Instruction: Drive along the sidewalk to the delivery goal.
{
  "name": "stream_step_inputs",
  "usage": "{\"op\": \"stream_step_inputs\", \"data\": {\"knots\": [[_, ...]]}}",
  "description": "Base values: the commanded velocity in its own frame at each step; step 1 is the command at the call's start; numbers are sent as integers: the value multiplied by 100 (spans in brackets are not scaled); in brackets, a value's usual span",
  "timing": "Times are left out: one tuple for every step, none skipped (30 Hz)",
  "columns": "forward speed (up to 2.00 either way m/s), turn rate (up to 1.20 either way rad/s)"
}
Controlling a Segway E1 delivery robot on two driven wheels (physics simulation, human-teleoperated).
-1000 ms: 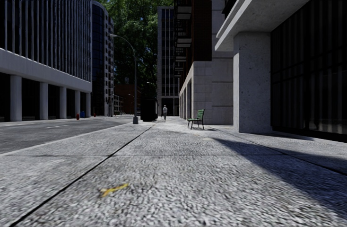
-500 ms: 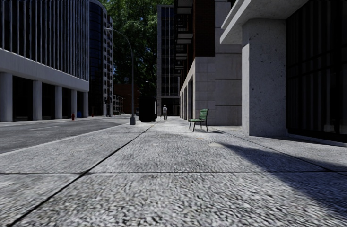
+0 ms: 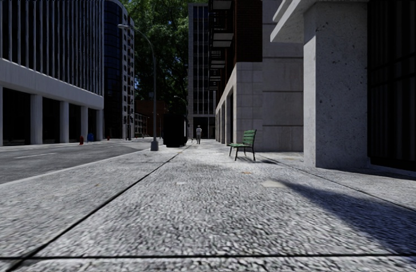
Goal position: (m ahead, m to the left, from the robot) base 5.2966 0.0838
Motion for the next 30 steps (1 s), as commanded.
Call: {"op": "stream_step_inputs", "data": {"knots": [[200, 25], [200, 26], [200, 27], [200, 27], [200, 27], [200, 27], [200, 27], [200, 27], [200, 0], [200, 0], [200, 0], [200, 0], [200, 0], [200, 0], [200, 0], [200, 0], [200, 0], [200, 0], [200, 0], [200, 0], [200, 0], [200, 0], [200, 0], [200, 0], [200, 0], [200, 0], [200, 0], [200, 0], [200, 0], [200, 0]]}}
